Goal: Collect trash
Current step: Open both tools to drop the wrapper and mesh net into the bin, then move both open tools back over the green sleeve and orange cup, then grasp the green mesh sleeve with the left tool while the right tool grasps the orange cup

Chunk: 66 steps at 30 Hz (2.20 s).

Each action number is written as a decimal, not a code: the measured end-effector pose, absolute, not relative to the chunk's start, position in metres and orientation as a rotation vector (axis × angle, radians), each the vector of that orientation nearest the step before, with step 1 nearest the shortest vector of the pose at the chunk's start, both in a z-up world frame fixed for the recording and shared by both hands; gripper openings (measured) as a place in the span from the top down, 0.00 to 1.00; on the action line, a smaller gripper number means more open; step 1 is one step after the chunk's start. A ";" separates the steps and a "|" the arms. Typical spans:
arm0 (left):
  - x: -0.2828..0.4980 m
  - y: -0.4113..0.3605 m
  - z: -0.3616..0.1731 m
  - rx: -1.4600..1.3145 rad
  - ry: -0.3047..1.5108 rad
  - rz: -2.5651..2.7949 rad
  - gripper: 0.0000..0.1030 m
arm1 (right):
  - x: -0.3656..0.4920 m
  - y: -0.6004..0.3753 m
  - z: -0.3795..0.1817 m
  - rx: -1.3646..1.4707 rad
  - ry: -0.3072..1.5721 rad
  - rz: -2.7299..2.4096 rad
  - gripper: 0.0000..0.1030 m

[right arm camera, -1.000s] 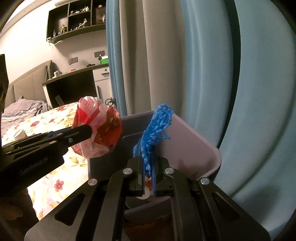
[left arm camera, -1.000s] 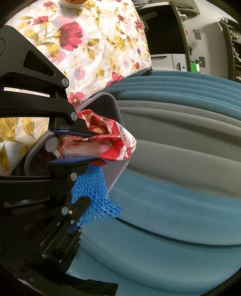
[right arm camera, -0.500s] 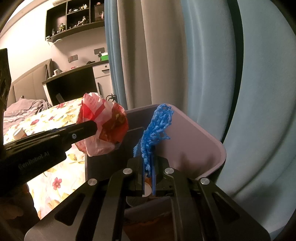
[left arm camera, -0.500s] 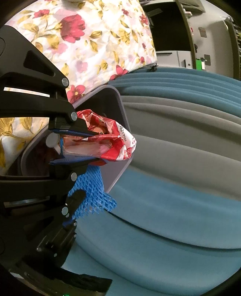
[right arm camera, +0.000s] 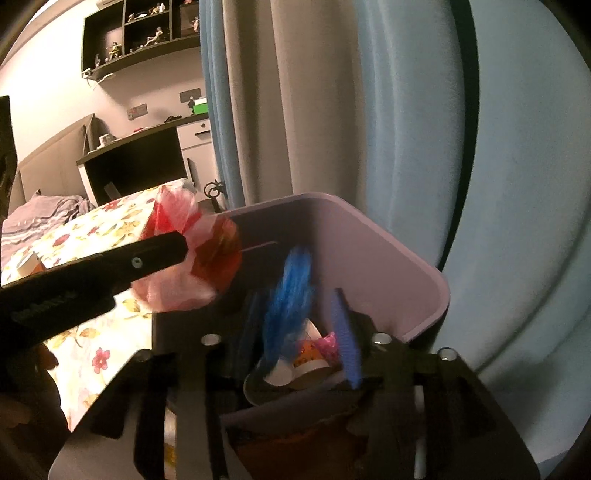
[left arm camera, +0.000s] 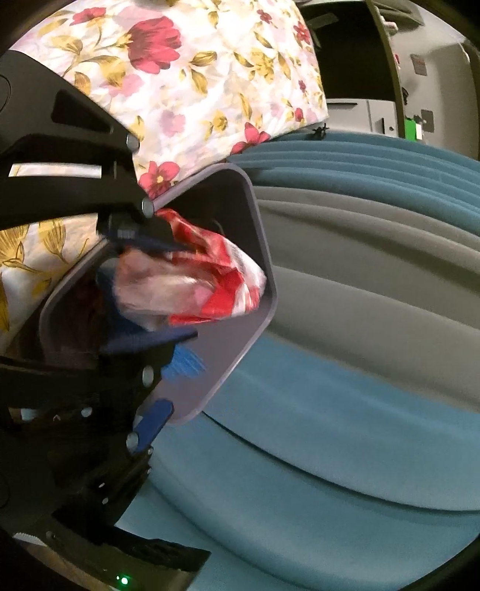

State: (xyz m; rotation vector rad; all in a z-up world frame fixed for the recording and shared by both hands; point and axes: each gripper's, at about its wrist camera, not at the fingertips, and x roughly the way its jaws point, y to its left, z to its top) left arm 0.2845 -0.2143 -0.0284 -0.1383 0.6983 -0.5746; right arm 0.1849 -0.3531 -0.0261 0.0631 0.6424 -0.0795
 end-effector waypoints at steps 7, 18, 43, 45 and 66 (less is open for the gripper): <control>0.277 -0.201 -0.025 -0.146 0.661 -0.500 0.25 | 0.179 -0.362 -0.023 0.087 0.631 -0.111 0.50; 0.250 -0.150 -0.016 -0.121 0.617 -0.353 0.24 | 0.162 -0.357 -0.002 0.110 0.550 -0.117 0.25; 0.163 0.154 -0.016 -0.166 0.638 0.274 0.23 | 0.155 -0.161 0.025 -0.051 0.518 0.227 0.15; 0.156 0.175 -0.017 -0.190 0.635 0.300 0.23 | 0.158 -0.141 0.022 -0.066 0.525 0.257 0.15; 0.127 0.279 -0.028 -0.282 0.599 0.428 0.23 | 0.234 0.020 -0.036 -0.134 0.657 0.340 0.18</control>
